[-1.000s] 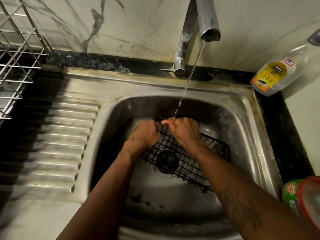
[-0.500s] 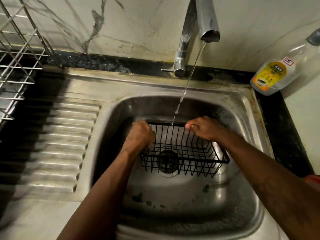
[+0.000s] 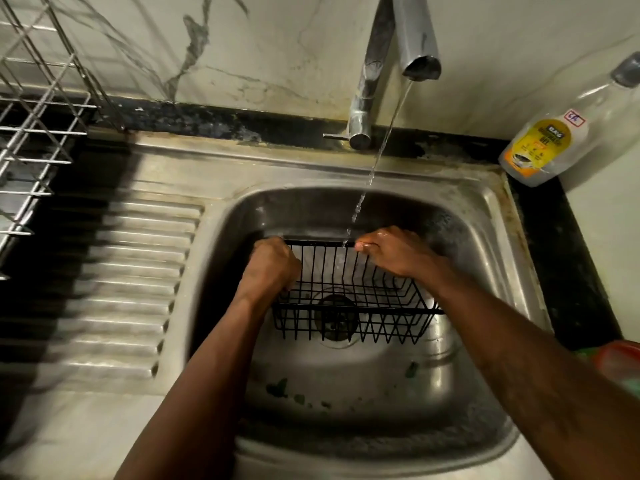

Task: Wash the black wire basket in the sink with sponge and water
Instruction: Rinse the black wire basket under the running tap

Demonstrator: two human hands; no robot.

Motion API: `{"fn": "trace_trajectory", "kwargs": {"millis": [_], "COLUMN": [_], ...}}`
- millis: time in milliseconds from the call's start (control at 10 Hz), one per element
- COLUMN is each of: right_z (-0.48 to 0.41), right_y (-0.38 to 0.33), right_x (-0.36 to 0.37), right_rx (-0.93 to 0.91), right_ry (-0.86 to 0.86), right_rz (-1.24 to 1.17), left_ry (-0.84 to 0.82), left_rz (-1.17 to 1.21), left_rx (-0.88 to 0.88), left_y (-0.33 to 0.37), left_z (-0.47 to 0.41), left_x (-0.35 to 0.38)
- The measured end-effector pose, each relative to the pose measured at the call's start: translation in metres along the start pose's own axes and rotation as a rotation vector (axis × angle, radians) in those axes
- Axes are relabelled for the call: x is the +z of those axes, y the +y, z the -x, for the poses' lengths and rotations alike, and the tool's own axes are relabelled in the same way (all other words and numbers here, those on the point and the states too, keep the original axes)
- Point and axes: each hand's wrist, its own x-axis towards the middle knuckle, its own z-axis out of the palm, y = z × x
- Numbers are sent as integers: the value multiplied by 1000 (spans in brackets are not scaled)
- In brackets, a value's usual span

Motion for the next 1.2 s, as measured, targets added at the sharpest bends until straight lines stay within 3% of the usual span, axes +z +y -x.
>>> {"fn": "trace_trajectory", "kwargs": {"millis": [100,200,300,400,500,600,700,800,900,1000,1100,1200], "right_z": [2,-16,-25,-26,-18,0,-1,-11,-26,-25,-10,14], "right_y": [12,-26,-68,-80,-46,15,17,-49,-91,-83,-42,21], "right_x": [-2,8,13,11,9,-1,-1,11,16,14,9,5], "right_rx": [32,-86,-175,-178,-91,57,25,-111,-208,-184,-87,13], "right_ry": [-20,-49,-28,35,33,51,68,-2,43,64,50,20], "right_rz": [13,-121,-188,-144,-109,-27,-35,-93,-92,-34,-40,-139], "left_ry": [-16,-63,-218,-167,-112,7,29,9,43,-106,-152,-139], "left_rz": [-44,200,400,228,61,318,283,211,145,8,-59,-202], "left_rx": [15,-43,-159,-51,14,-136,-112,-29,15,155,40,85], "left_y": [-10,13,25,18,3,-1,2,10,9,0,-1,-12], "left_z": [-1,16,10,11,6,-2,-8,-7,-2,6,20,11], "left_x": [5,7,3,0,12,8,16,25,23,2,-7,4]}}
